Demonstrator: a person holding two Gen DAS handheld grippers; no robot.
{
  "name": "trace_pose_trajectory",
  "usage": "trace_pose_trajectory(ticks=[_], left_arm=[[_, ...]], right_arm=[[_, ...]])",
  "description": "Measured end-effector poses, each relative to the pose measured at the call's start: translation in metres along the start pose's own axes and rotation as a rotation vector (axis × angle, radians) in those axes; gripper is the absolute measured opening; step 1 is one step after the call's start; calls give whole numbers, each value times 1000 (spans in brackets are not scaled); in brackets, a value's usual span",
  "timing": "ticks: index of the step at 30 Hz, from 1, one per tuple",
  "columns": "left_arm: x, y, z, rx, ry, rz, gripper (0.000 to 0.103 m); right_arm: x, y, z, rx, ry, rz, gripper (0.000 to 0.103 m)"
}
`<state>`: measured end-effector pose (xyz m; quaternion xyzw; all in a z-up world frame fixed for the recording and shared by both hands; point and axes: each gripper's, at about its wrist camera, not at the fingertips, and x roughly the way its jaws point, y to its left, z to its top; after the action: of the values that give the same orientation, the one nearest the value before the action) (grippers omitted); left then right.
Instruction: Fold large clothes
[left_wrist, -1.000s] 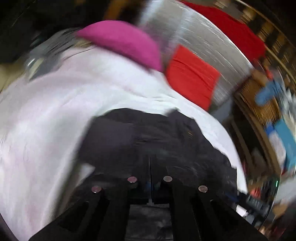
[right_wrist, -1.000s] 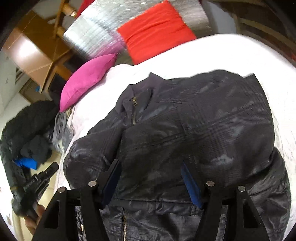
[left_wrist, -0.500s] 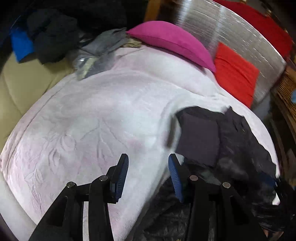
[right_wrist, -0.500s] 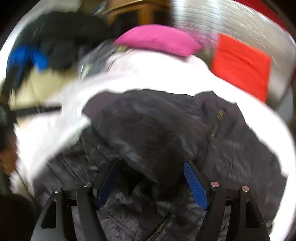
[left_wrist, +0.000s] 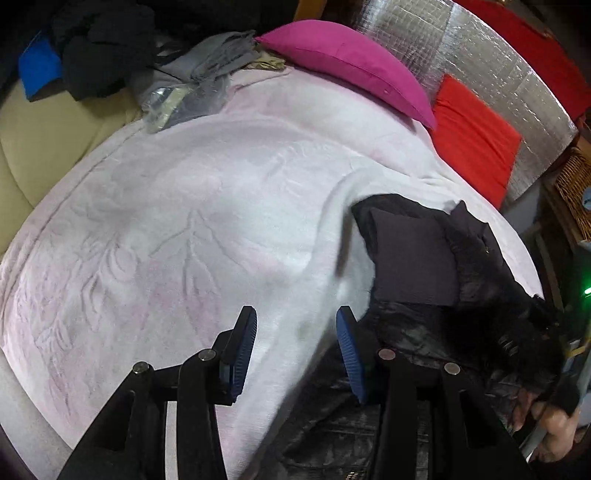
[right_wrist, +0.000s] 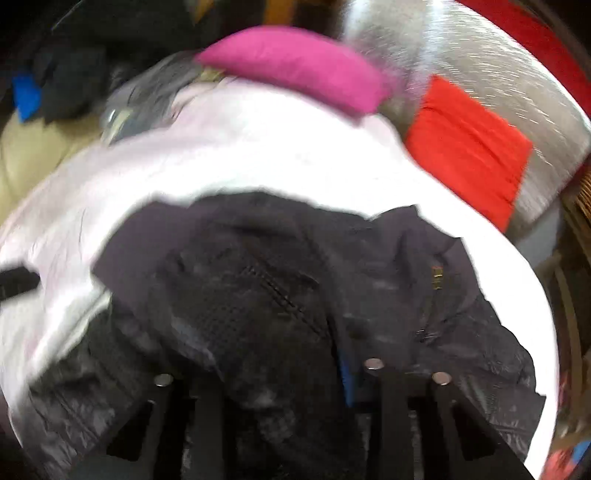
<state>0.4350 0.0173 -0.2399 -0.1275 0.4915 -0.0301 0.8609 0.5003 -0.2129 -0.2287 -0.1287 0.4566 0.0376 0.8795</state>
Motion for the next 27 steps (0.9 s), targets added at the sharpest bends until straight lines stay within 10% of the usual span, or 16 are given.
trace_pose_trajectory(ticks=[10,14,17,20,27], left_arm=[[1,-63,-15,149,-54,-22,45],[19,-94,-26,243,-29,30,45],[38,-105,-34,301,18,109,46],[45,-97,-32,272,46,116,49],[51,-95,-30,262,69,121,50]], right_arm=[[-75,-163,-73,700,-182,288,18],[-48,-196,-154,936,-56,422,19],[-24,-188,-187,970,124,434,33],[-39,-188,-187,947,110,459,67],[-87,-151,-136,565,27,119,73]])
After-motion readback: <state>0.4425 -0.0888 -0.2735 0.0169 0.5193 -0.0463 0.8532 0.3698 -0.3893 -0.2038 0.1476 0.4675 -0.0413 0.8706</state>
